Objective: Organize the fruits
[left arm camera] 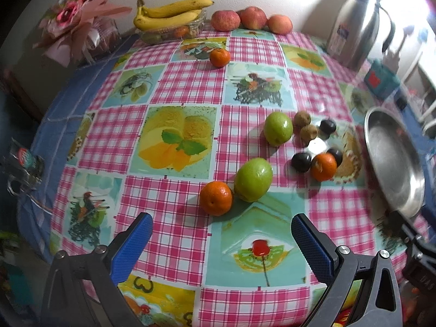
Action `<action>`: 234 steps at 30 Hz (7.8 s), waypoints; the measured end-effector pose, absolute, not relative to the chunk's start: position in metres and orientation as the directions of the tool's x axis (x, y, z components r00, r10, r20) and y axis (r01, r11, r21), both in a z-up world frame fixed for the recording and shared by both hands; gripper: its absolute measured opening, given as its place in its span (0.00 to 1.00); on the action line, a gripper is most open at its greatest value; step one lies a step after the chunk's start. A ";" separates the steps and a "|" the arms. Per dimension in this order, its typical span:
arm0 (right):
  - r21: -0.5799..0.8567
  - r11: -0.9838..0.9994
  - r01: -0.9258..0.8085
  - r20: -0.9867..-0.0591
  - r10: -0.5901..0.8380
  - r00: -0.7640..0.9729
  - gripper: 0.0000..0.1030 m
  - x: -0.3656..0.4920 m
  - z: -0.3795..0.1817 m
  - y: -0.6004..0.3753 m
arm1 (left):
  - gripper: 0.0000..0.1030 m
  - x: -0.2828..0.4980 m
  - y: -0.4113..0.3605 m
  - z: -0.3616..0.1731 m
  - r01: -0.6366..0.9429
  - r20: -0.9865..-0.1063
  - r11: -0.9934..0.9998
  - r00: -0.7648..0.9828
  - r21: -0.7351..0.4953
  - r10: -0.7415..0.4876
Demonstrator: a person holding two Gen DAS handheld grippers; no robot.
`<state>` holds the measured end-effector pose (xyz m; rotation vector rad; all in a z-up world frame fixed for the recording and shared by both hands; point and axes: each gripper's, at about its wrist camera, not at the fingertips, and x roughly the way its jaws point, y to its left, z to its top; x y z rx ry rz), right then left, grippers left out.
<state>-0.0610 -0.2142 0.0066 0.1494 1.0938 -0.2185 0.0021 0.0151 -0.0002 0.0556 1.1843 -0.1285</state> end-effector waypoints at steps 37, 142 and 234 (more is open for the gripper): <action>0.302 0.953 0.021 -0.854 0.261 0.450 0.78 0.023 -0.009 -0.106 | 0.99 0.028 0.066 -0.042 0.225 -0.907 0.972 0.393 -0.063 -0.150; -0.055 0.806 0.589 -0.869 -0.329 0.369 0.45 -0.001 0.025 -0.337 | 0.37 0.069 -0.198 0.012 0.329 -0.920 0.942 0.344 -0.071 -0.189; 0.000 0.899 0.439 -0.909 -0.182 0.374 0.76 0.015 0.011 -0.317 | 1.00 0.088 -0.120 -0.001 0.053 -0.912 0.997 0.405 -0.050 -0.067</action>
